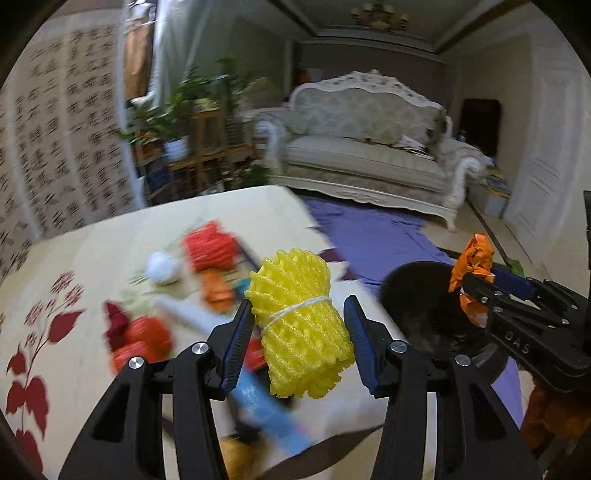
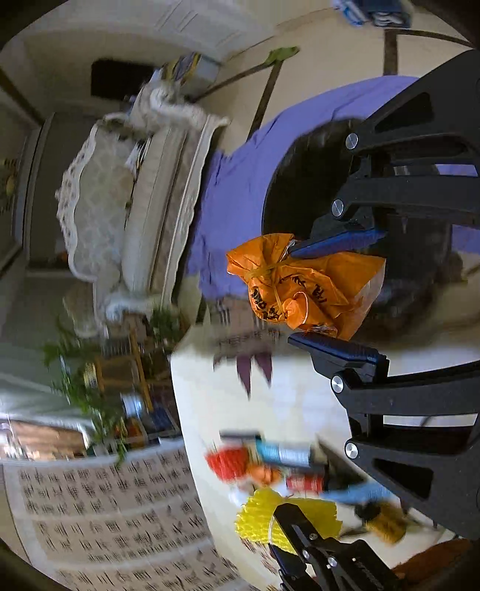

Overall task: Collect trash
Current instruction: 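Carry both items over the bin and open both grippers to drop them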

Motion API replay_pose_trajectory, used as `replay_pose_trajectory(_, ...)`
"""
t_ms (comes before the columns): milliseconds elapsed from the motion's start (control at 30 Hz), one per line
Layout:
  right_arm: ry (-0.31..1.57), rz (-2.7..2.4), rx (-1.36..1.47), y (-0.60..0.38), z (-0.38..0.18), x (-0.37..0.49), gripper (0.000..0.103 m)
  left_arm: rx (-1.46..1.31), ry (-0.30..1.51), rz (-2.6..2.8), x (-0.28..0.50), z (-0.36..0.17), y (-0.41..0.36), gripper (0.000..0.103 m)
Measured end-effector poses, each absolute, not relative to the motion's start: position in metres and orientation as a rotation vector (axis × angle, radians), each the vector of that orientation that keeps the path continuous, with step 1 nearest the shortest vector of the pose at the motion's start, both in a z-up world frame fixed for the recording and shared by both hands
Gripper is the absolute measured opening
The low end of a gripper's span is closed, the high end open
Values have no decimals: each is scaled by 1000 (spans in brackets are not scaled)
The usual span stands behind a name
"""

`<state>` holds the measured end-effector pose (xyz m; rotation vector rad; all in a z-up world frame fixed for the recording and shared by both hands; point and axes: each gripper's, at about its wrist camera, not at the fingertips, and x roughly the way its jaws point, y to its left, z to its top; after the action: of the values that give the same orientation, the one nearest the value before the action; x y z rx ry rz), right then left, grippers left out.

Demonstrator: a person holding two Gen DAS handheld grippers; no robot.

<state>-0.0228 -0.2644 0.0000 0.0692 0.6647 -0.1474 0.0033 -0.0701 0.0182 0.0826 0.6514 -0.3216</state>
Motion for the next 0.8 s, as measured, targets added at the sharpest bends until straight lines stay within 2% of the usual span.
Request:
replay_pose_trajectory(400,690,-238,127,-334,-28,-15,40,162,672,-412,33,2,-159,50)
replay_pose_trajectory(800,703,-260,152,-365,-40,-8,41,224,687,-437,45,-14,-202,51)
